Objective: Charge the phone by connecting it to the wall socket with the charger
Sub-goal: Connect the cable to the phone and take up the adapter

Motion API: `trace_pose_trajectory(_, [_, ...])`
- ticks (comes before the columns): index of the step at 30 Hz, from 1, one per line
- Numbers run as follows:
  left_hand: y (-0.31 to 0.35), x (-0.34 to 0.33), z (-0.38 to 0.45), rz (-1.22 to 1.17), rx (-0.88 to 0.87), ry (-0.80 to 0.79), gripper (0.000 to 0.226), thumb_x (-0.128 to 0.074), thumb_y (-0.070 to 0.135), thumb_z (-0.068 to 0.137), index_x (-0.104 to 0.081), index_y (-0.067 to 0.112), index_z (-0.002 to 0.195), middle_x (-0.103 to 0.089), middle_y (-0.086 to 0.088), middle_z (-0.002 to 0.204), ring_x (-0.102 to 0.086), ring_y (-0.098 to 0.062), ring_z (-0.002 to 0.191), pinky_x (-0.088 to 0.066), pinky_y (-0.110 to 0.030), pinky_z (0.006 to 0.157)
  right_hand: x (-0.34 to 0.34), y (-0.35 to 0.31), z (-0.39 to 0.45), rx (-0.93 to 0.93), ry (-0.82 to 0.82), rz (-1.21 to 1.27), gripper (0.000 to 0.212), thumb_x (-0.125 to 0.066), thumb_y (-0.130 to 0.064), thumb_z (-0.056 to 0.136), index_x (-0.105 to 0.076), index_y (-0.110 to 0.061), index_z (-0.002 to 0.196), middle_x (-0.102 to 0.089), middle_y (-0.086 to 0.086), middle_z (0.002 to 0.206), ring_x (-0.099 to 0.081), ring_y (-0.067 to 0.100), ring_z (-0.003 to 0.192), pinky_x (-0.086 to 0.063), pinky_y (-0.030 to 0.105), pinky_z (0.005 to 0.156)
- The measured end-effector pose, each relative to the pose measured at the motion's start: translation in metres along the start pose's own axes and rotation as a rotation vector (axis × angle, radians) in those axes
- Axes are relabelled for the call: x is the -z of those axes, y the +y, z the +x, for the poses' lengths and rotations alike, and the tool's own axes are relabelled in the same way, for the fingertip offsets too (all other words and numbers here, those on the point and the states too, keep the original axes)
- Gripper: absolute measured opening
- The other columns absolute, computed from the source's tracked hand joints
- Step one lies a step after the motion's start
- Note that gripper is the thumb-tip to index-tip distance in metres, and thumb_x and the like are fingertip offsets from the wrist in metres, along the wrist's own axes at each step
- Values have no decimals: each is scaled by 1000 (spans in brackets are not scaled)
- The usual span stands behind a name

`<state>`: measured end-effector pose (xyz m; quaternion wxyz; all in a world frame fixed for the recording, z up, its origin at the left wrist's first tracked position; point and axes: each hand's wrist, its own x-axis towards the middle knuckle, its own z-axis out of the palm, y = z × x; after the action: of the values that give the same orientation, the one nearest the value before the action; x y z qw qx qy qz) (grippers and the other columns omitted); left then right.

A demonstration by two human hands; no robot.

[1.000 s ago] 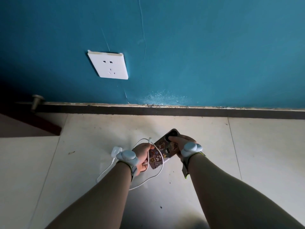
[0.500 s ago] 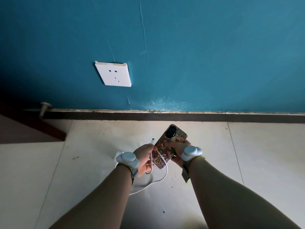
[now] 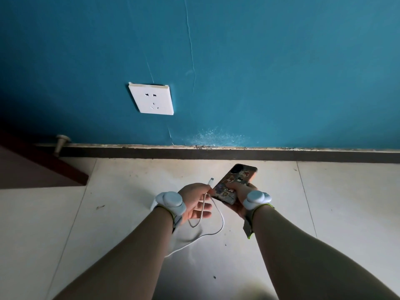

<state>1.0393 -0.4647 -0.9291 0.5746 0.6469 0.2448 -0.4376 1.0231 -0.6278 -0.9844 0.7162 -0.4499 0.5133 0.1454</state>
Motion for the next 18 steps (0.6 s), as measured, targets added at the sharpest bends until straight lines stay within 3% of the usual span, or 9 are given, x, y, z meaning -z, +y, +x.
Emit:
trace_pose_trajectory(2, [6,-1,-2,57,-6,53,22,-55,22,85,-64,13,67,-59,-6,84,-56,-22,61,-49,-25,51,4,-4,-1,-12,8,89,30,-75,-6,77,-58,-9,102,-73,20,91,-73,32,63,-59,39,51])
trace_pose_trajectory(4, [8,-2,2,130,-53,127,23,-53,18,82,-59,13,60,-53,-5,74,-43,-19,50,-30,-19,46,4,-7,-2,-46,-11,151,16,-69,-9,84,-58,-5,95,-72,15,72,-69,22,46,-54,30,40])
trace_pose_trajectory(5, [10,-2,1,213,-94,150,24,-52,16,83,-58,13,60,-53,-5,74,-42,-19,50,-28,-19,47,3,-8,-4,-59,-24,175,12,-66,-11,87,-58,-4,93,-71,12,63,-68,20,44,-53,28,38])
trace_pose_trajectory(7, [14,-4,1,520,-198,155,22,-48,9,90,-66,14,78,-60,-10,92,-58,-25,69,-38,-25,57,2,-10,-7,-71,-55,230,13,-64,-12,89,-58,-1,93,-71,12,64,-69,21,51,-54,27,38])
trace_pose_trajectory(9, [16,-2,2,810,-320,224,32,-41,3,94,-65,16,111,-61,-4,126,-59,-24,113,-43,-27,87,0,-12,-12,-84,-95,273,17,-64,-12,88,-61,-1,100,-70,14,82,-69,23,67,-58,30,43])
trace_pose_trajectory(11, [17,-2,0,875,-373,212,35,-38,4,97,-63,17,118,-60,0,131,-55,-22,122,-41,-28,98,-3,-15,-17,-65,-138,308,11,-62,-8,89,-64,2,94,-72,16,81,-71,25,66,-60,32,47])
trace_pose_trajectory(13, [18,-2,1,668,-342,146,26,-45,8,94,-69,14,101,-66,-6,103,-62,-28,93,-48,-29,71,-6,-19,-21,-59,-166,347,12,-59,-4,89,-65,5,83,-72,16,66,-71,24,53,-57,31,43])
trace_pose_trajectory(15, [17,-7,-7,395,-299,106,21,-51,13,87,-68,14,76,-53,-5,66,-47,-21,50,-31,-23,42,-10,-23,-26,-71,-168,370,12,-60,-3,88,-65,7,84,-71,15,62,-70,22,48,-57,29,41])
trace_pose_trajectory(18, [17,-16,-11,242,-342,34,22,-53,19,87,-69,12,74,-39,-1,50,-26,-17,39,-18,-16,41,-12,-26,-29,-83,-160,382,15,-56,-7,91,-61,6,86,-67,13,57,-66,20,42,-57,26,43])
